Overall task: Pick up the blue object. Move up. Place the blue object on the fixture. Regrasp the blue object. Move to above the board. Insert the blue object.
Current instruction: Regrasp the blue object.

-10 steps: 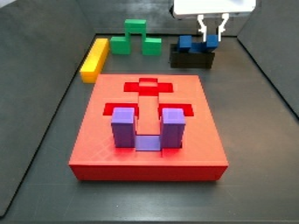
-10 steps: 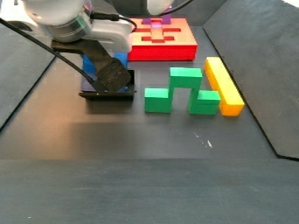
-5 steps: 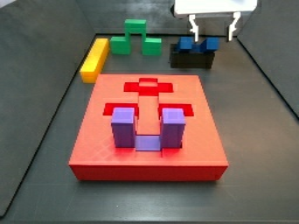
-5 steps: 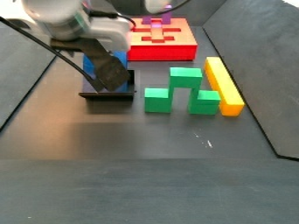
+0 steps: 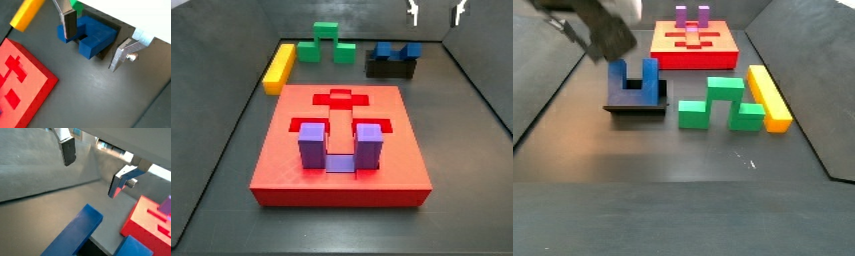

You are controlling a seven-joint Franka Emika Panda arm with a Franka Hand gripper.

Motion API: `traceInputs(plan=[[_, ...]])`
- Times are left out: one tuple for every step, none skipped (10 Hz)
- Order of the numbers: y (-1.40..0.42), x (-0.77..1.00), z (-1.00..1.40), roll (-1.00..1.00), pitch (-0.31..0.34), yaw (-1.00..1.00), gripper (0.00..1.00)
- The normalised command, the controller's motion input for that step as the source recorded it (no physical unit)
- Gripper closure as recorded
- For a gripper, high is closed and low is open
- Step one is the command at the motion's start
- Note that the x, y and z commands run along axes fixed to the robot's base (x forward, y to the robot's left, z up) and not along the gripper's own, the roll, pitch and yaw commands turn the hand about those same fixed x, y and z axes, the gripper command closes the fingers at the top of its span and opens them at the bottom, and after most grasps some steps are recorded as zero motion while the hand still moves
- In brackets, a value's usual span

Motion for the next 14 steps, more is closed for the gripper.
traceInputs(plan=[[-0.50,-0.18,0.10,1.00,0.277,0.00,0.00],[-0.55,-0.19,0.01,1.00,0.269,0.00,0.00],[-0.65,-0.17,-0.02,1.00,0.203,0.00,0.00],[-0.67,-0.19,-0.09,0.95,0.134,0.00,0.00],[-0.66,-0.13,-0.09,1.00,0.140,0.00,0.00],[-0.63,-0.15,-0.10,1.00,0.134,0.00,0.00],[-0.61,-0.17,-0.11,1.00,0.117,0.00,0.00],[-0.53,-0.03,-0.09,1.00,0.103,-0.01,0.00],[-0.19,0.16,0.00,1.00,0.063,-0.03,0.00],[0.08,0.39,0.27,0.93,0.037,-0.02,0.00],[0.26,0.35,0.28,0.85,0.000,-0.05,0.00],[0.43,0.17,0.19,0.82,-0.074,-0.07,0.00],[0.43,0.10,0.15,0.90,-0.049,-0.07,0.00],[0.39,0.00,0.13,1.00,-0.023,-0.02,0.00]])
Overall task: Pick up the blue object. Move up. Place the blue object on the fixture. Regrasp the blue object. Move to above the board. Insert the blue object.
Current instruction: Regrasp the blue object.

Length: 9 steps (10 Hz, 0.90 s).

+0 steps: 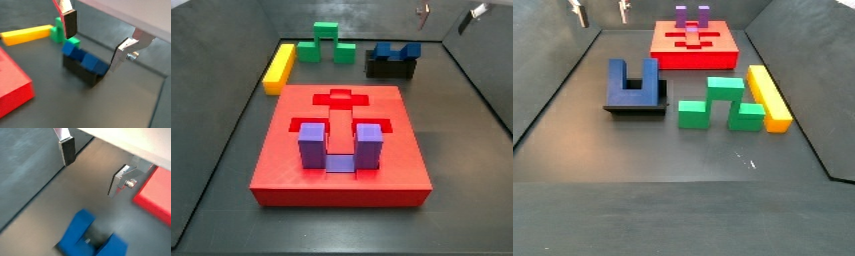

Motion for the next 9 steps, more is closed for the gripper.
traceInputs(plan=[[0.18,0.00,0.00,1.00,0.003,0.00,0.00],[-0.09,0.08,0.00,1.00,0.043,0.00,0.00],[-0.18,0.05,0.00,1.00,0.029,0.03,0.00],[-0.23,0.04,-0.05,1.00,0.014,0.05,0.00],[-0.23,0.05,-0.04,1.00,0.000,0.07,0.00],[-0.15,0.24,-0.01,1.00,0.000,0.09,0.00],[0.00,0.48,0.00,0.98,0.000,0.16,0.00],[0.07,0.55,-0.10,0.78,0.000,0.21,0.00],[0.11,0.53,-0.41,0.61,-0.034,0.23,0.00]])
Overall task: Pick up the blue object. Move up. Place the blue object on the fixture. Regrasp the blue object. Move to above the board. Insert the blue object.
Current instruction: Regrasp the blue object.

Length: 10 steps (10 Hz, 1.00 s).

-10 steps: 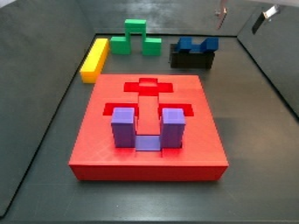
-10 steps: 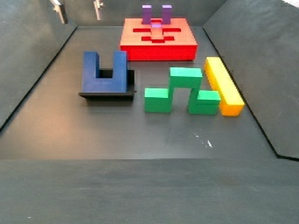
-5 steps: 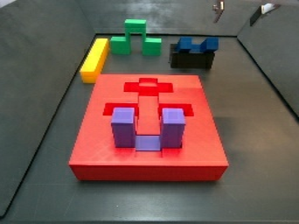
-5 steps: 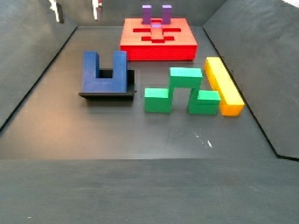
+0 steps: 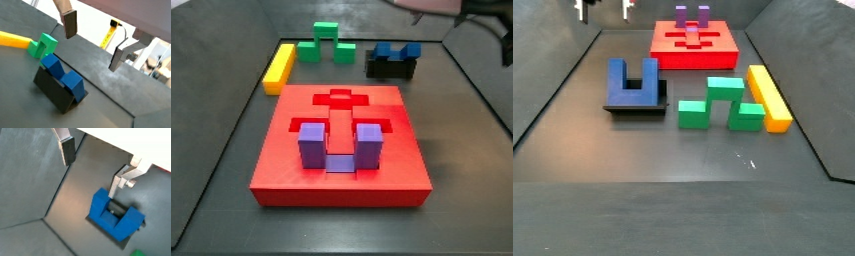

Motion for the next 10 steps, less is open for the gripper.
traceInputs(plan=[[0.13,0.45,-0.53,0.49,-0.103,0.25,0.00],[0.00,0.39,-0.47,0.31,-0.140,0.25,0.00],[0.00,0.33,-0.37,0.35,-0.109,0.22,0.00],[0.02,0.31,-0.24,0.37,-0.071,0.20,0.00],[0.06,0.30,-0.23,0.34,-0.051,0.19,0.00],[0.19,0.28,-0.22,0.23,-0.066,0.18,0.00],[0.17,0.12,-0.28,0.04,-0.043,0.11,0.00],[0.15,0.00,-0.35,0.00,-0.020,0.00,0.00],[0.18,0.00,-0.31,-0.06,-0.011,0.00,0.00],[0.21,0.00,-0.33,-0.11,-0.020,0.00,0.00]])
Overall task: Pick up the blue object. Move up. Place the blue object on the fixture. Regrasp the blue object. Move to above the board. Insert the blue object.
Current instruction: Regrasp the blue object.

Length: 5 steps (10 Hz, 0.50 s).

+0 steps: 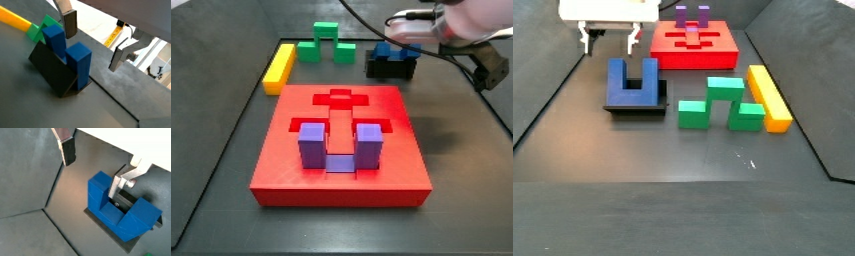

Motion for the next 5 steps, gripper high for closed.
traceInputs(plan=[[0.25,0.00,-0.33,-0.10,-0.020,0.00,0.00],[0.23,0.00,-0.32,-0.05,-0.020,0.00,0.00],[0.16,-0.03,-0.31,-0.01,-0.031,0.00,0.00],[0.02,-0.06,-0.08,-0.04,0.000,0.00,0.00],[0.00,-0.26,-0.26,-0.12,0.000,0.00,0.00]])
